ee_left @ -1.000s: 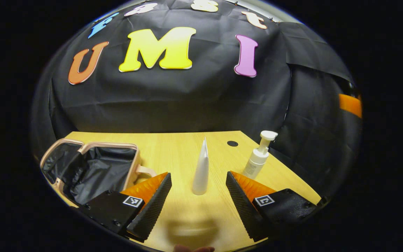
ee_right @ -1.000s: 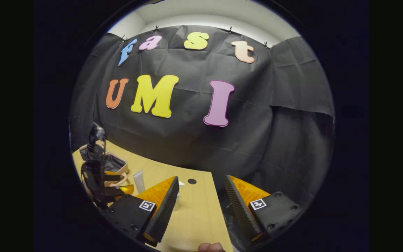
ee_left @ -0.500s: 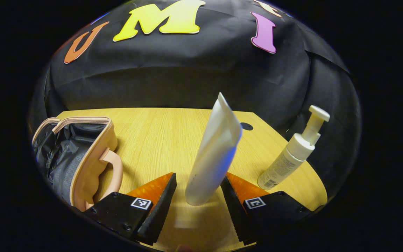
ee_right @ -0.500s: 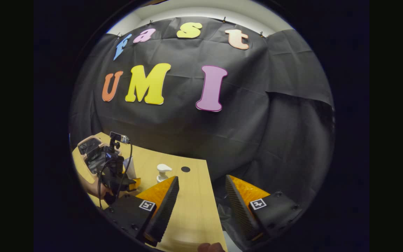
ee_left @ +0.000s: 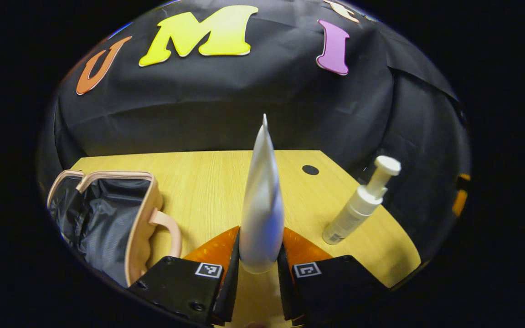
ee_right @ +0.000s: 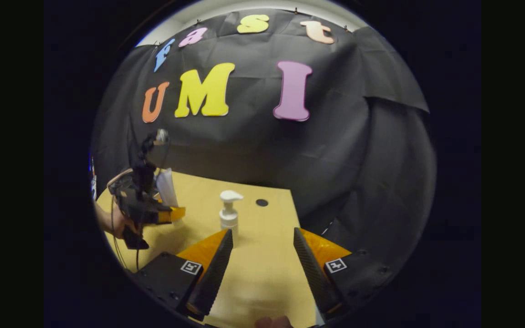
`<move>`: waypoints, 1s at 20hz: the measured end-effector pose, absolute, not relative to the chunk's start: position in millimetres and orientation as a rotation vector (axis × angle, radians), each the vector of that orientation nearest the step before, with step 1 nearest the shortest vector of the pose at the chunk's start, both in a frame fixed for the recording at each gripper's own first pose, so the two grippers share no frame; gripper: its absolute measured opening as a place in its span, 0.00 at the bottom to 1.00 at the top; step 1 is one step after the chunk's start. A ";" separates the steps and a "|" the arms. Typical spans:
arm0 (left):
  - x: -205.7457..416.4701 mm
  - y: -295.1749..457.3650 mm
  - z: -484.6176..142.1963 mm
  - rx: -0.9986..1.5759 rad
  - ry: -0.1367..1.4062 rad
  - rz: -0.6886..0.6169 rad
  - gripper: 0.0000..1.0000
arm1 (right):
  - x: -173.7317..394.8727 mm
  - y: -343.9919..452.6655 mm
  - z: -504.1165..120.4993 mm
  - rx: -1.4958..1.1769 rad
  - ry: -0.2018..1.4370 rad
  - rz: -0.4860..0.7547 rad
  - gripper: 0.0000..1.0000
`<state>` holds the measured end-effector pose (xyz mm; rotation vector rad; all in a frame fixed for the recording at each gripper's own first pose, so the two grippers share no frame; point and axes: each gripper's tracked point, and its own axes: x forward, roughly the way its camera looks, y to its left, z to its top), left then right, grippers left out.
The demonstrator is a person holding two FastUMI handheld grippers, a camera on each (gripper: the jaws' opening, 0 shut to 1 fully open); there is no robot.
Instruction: First open the suitcase, pack the skin care products into it, and then close the suitcase.
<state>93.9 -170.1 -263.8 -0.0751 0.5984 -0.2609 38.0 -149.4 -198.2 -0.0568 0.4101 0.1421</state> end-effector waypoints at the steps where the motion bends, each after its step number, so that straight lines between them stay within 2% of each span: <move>1: 82.2 -163.2 -250.8 -0.071 0.596 -0.255 0.42 | 42.5 -140.0 -209.8 -0.050 0.419 0.160 0.80; 7: 6.2 -118.6 -192.3 -0.127 0.607 -0.144 0.42 | 96.2 -93.7 -269.4 0.025 0.472 0.206 0.80; 12: -32.8 -84.5 -176.7 -0.111 0.616 -0.068 0.42 | 144.6 -83.5 -309.6 0.066 0.514 0.150 0.80; 15: -46.7 -61.7 -169.2 -0.112 0.617 -0.005 0.42 | 159.2 -72.3 -321.4 0.053 0.512 0.164 0.71; 16: -51.3 -54.7 -167.0 -0.119 0.617 0.012 0.42 | 163.8 -70.6 -326.0 0.039 0.511 0.161 0.71; 18: -63.1 -43.8 -167.5 -0.127 0.629 0.041 0.42 | 172.0 -68.5 -329.1 0.016 0.500 0.159 0.58; 20: -73.6 -31.2 -169.6 -0.126 0.636 0.067 0.43 | 178.3 -68.0 -331.0 0.003 0.489 0.151 0.52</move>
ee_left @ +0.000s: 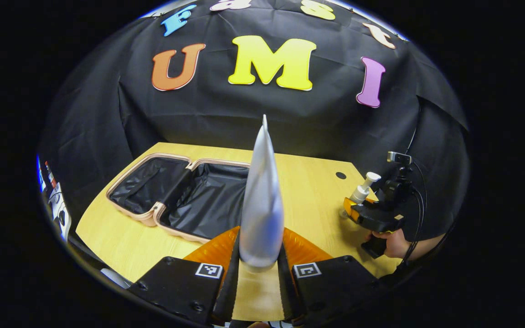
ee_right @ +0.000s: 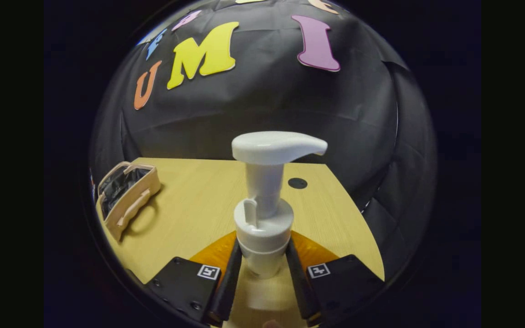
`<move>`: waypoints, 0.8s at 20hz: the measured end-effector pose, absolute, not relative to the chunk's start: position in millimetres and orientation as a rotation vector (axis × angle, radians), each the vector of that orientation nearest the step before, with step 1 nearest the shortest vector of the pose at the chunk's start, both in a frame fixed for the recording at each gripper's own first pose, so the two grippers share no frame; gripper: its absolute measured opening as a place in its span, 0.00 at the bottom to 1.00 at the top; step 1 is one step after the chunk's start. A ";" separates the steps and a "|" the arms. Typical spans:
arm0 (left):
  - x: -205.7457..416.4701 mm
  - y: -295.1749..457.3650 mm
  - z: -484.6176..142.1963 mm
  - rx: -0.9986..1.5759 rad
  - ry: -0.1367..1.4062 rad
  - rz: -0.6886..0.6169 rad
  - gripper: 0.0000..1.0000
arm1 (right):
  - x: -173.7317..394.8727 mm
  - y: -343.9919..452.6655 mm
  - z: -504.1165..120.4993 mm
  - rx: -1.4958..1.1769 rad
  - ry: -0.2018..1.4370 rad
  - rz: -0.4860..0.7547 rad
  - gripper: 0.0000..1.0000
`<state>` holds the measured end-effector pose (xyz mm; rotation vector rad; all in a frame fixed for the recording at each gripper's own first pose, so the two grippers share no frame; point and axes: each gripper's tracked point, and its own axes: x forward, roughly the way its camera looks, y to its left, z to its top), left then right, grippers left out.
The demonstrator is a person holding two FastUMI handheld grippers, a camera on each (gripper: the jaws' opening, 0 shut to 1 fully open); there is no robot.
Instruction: First open the suitcase, pack the skin care products into it, and then close the suitcase.
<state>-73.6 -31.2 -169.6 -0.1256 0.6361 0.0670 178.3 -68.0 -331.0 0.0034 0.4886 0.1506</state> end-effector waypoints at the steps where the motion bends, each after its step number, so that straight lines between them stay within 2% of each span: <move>1: -78.9 -24.4 -168.9 -0.133 0.637 0.082 0.42 | 180.2 -67.4 -332.1 -0.001 0.489 0.149 0.52; 6: -76.6 7.6 -173.8 -0.195 0.632 0.073 0.43 | 172.5 -72.7 -323.8 0.026 0.542 0.105 0.48; 12: -17.8 75.6 -181.9 -0.166 0.589 -0.057 0.41 | 112.1 -56.7 -234.2 0.037 0.514 0.144 0.47; 13: -8.5 86.6 -187.0 -0.160 0.594 -0.082 0.48 | 102.3 -49.2 -215.1 0.046 0.508 0.160 0.47; 14: 1.5 96.1 -193.2 -0.160 0.604 -0.109 0.41 | 91.2 -39.3 -199.6 0.064 0.510 0.185 0.47; 16: 20.3 112.6 -213.4 -0.162 0.636 -0.150 0.41 | 71.6 -22.2 -175.3 0.125 0.524 0.211 0.45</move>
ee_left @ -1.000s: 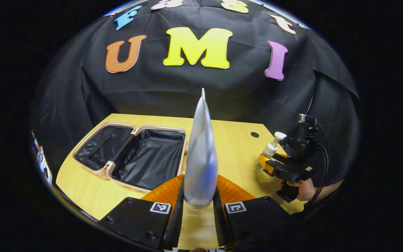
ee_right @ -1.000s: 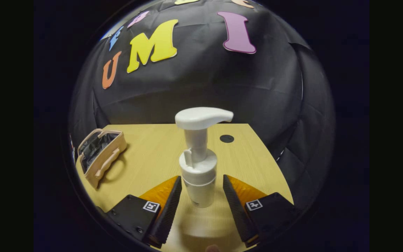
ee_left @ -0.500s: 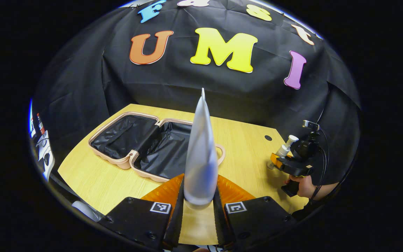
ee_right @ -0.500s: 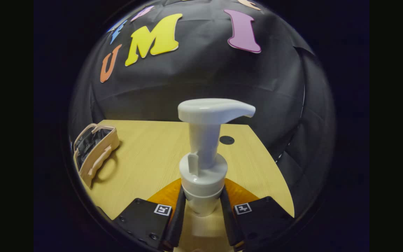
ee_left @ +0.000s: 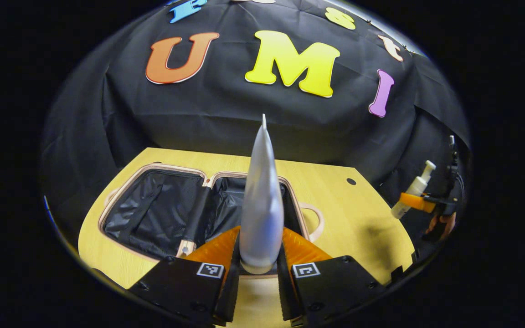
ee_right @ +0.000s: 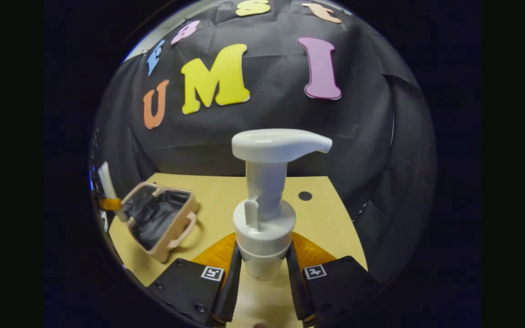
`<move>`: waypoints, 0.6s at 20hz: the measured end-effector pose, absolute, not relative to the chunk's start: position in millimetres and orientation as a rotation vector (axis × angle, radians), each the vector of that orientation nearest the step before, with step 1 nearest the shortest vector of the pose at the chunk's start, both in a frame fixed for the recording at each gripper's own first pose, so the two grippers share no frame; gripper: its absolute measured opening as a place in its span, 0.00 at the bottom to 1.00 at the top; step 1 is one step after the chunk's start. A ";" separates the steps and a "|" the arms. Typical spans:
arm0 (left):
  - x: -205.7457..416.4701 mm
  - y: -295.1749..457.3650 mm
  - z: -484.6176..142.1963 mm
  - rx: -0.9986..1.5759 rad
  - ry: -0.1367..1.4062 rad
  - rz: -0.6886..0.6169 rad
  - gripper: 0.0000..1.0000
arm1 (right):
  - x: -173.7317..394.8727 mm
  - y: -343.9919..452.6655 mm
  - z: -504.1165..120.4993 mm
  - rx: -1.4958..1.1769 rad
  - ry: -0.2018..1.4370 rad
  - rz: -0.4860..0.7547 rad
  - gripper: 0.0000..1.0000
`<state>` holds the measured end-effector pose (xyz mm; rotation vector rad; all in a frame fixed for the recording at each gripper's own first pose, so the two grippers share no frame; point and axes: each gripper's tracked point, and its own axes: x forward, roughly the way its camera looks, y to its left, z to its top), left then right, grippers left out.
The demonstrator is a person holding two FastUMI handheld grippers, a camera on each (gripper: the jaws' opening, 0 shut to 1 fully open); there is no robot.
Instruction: First open the suitcase, pack the skin care products into it, and then close the suitcase.
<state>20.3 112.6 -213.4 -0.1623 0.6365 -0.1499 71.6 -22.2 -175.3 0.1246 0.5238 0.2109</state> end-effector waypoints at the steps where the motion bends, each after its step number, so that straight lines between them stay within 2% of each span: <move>1: 29.2 119.1 -226.7 -0.155 0.666 -0.169 0.41 | 62.4 -15.8 -166.2 0.150 0.531 0.206 0.46; 4: 49.6 124.3 -269.0 -0.132 0.783 -0.254 0.41 | 35.6 0.4 -145.9 0.192 0.537 0.173 0.46; 5: 55.2 122.8 -283.4 -0.141 0.828 -0.278 0.34 | 27.3 6.4 -141.5 0.203 0.543 0.168 0.46; 6: 58.5 122.0 -296.1 -0.147 0.873 -0.297 0.40 | 18.9 13.4 -140.4 0.215 0.555 0.167 0.46; 8: 64.9 124.9 -324.3 -0.138 0.963 -0.314 0.41 | 2.8 23.6 -135.1 0.229 0.565 0.163 0.46; 9: 66.1 130.7 -337.2 -0.128 1.015 -0.297 0.47 | -4.5 26.9 -132.6 0.225 0.567 0.161 0.46; 11: 63.3 136.0 -351.3 -0.147 1.101 -0.284 0.40 | -15.7 33.0 -130.4 0.214 0.573 0.161 0.46; 12: 64.7 134.2 -352.6 -0.164 1.130 -0.280 0.39 | -20.6 36.2 -130.3 0.215 0.582 0.163 0.46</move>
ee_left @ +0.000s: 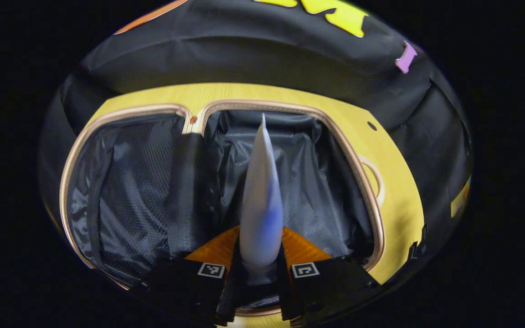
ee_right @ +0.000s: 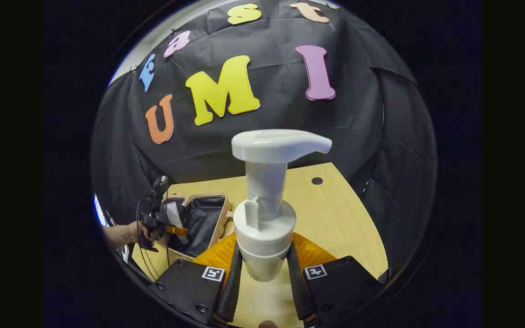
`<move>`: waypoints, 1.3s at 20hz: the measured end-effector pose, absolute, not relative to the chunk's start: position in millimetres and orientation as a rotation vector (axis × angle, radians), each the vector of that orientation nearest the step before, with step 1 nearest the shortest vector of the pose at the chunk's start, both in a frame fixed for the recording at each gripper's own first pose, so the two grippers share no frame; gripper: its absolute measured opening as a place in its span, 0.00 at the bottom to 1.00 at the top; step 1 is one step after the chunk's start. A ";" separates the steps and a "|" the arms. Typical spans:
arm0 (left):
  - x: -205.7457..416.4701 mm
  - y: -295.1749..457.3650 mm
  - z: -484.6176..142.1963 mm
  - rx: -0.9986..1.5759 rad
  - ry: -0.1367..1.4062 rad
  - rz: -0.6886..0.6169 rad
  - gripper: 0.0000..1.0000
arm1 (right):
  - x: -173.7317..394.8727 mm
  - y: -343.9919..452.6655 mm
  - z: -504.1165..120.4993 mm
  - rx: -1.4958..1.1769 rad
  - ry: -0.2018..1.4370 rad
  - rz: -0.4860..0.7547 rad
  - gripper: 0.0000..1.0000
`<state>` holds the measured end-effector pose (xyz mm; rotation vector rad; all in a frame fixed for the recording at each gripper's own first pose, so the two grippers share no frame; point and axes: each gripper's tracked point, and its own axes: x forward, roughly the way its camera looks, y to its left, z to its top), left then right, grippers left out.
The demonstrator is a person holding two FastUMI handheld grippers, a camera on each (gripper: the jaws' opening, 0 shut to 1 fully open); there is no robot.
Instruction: First open the suitcase, pack the skin care products into it, and then close the suitcase.
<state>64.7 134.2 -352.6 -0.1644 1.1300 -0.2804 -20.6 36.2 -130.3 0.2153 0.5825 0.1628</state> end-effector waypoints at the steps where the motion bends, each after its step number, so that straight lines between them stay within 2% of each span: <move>1: 67.0 134.4 -353.4 -0.165 1.159 -0.277 0.39 | -23.9 40.4 -130.1 0.223 0.594 0.167 0.46; 7: 68.6 135.2 -362.0 -0.130 1.361 -0.260 0.39 | -27.5 73.3 -109.7 0.215 0.586 0.247 0.46; 9: 71.2 135.5 -364.9 -0.112 1.377 -0.246 0.41 | -29.3 82.9 -107.9 0.208 0.581 0.274 0.47; 10: 69.9 133.9 -366.2 -0.124 1.382 -0.244 0.42 | -30.0 88.0 -108.0 0.204 0.582 0.285 0.43; 11: 68.8 131.1 -368.5 -0.144 1.384 -0.238 0.44 | -32.1 91.0 -108.6 0.200 0.588 0.293 0.47; 15: 61.9 126.7 -363.0 -0.203 1.379 -0.221 0.49 | -37.8 97.9 -114.5 0.194 0.605 0.312 0.46; 16: 59.6 127.9 -355.2 -0.211 1.361 -0.209 0.61 | -37.8 100.8 -117.4 0.187 0.613 0.318 0.46; 17: 58.3 129.9 -345.1 -0.219 1.320 -0.190 0.58 | -36.2 105.3 -120.0 0.182 0.618 0.330 0.46; 18: 55.5 128.5 -332.8 -0.229 1.272 -0.182 0.78 | -31.6 113.6 -121.3 0.180 0.620 0.346 0.47; 19: 49.4 129.8 -319.9 -0.237 1.222 -0.179 0.78 | -27.1 122.4 -122.0 0.178 0.625 0.364 0.43; 20: 42.6 133.1 -306.5 -0.238 1.170 -0.183 0.79 | -21.2 133.1 -124.2 0.178 0.630 0.384 0.47; 21: 33.7 138.1 -294.1 -0.228 1.116 -0.180 0.93 | -14.5 145.8 -127.7 0.176 0.646 0.406 0.44; 26: -19.9 156.6 -228.1 -0.265 0.835 -0.147 0.93 | 22.6 230.5 -159.1 0.195 0.828 0.544 0.46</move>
